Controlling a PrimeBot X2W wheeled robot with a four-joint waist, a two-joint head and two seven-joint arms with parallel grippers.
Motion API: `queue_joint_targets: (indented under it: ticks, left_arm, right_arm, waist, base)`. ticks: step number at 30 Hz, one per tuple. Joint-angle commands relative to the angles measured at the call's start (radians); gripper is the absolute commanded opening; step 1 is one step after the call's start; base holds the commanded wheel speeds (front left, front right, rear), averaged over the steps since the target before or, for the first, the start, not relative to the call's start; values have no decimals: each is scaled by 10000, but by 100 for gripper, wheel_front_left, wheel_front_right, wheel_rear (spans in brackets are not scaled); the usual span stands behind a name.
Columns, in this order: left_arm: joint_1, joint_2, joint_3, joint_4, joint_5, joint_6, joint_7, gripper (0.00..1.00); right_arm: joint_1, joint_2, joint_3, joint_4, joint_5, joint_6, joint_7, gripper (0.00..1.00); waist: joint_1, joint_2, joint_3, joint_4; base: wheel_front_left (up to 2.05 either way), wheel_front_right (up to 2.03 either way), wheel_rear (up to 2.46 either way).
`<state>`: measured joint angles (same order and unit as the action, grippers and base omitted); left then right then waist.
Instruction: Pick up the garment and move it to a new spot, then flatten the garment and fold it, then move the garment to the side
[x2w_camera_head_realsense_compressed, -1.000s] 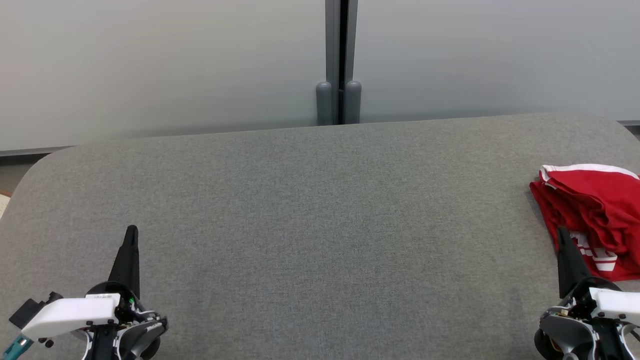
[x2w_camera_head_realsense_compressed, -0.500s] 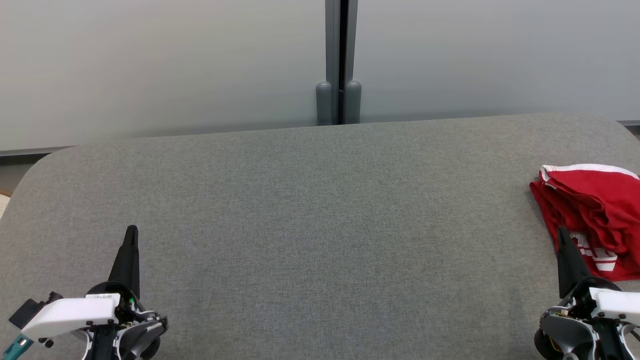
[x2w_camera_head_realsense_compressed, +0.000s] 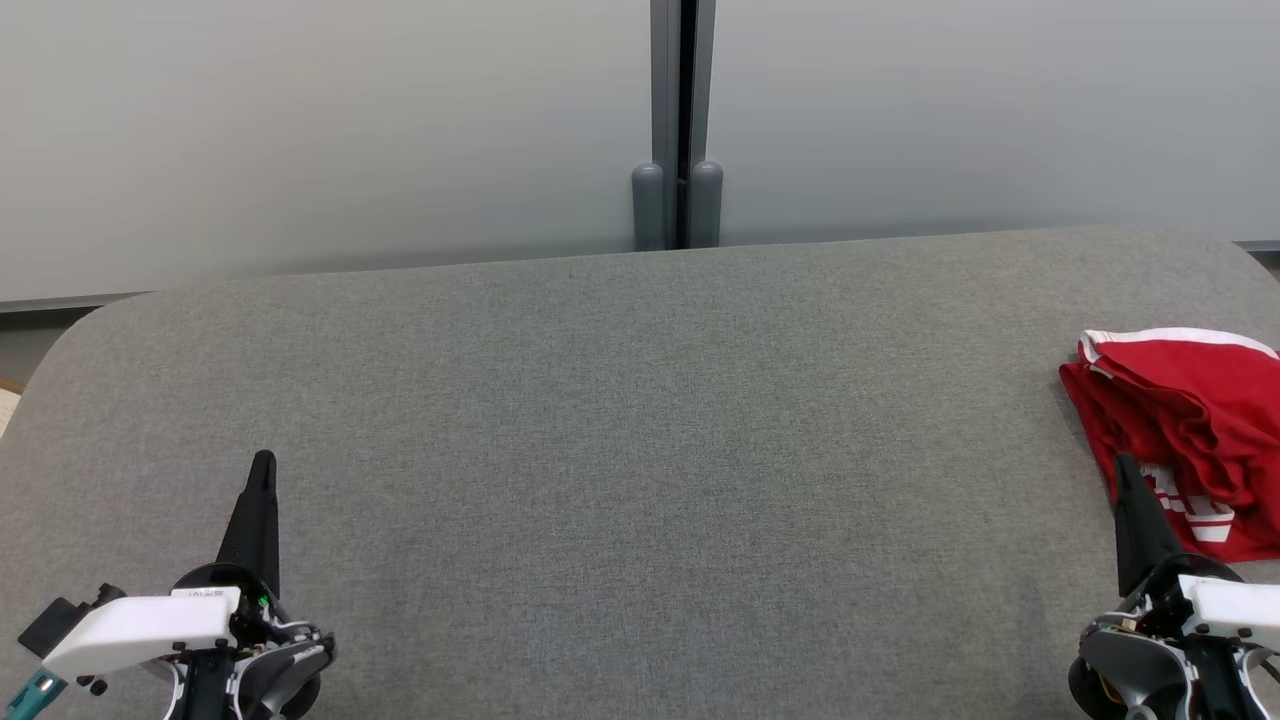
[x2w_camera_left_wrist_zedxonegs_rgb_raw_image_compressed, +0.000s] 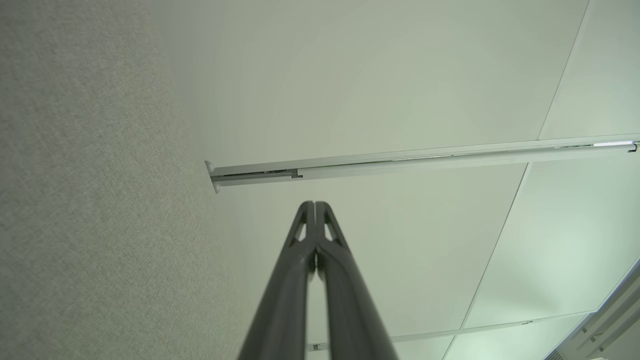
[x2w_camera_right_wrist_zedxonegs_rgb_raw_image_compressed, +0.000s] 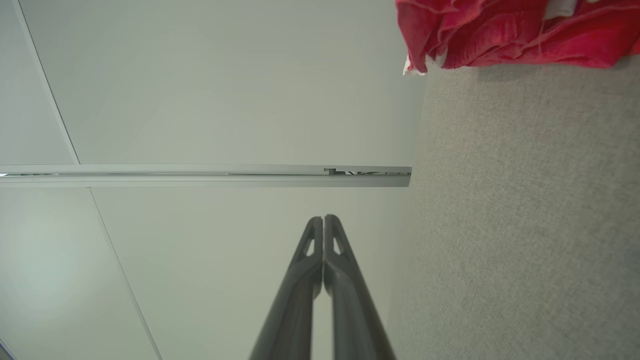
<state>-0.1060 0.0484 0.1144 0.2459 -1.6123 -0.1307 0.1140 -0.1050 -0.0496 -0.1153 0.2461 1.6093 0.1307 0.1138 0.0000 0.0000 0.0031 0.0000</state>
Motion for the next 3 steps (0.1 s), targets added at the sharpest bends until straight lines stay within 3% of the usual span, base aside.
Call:
queue_joint_targets:
  ticks: [1, 3]
  left_arm:
    - [-81, 16, 44, 8, -1, -36, 30, 0]
    - [-81, 15, 44, 8, -1, -36, 30, 0]
  right_arm:
    - [-94, -5, 1, 15, 61, 0, 5, 0]
    - [-94, -5, 1, 15, 61, 0, 4, 0]
  waist:
    - [0, 0, 0, 0]
    - [0, 0, 0, 0]
  base:
    - [0, 0, 0]
    - [0, 0, 0]
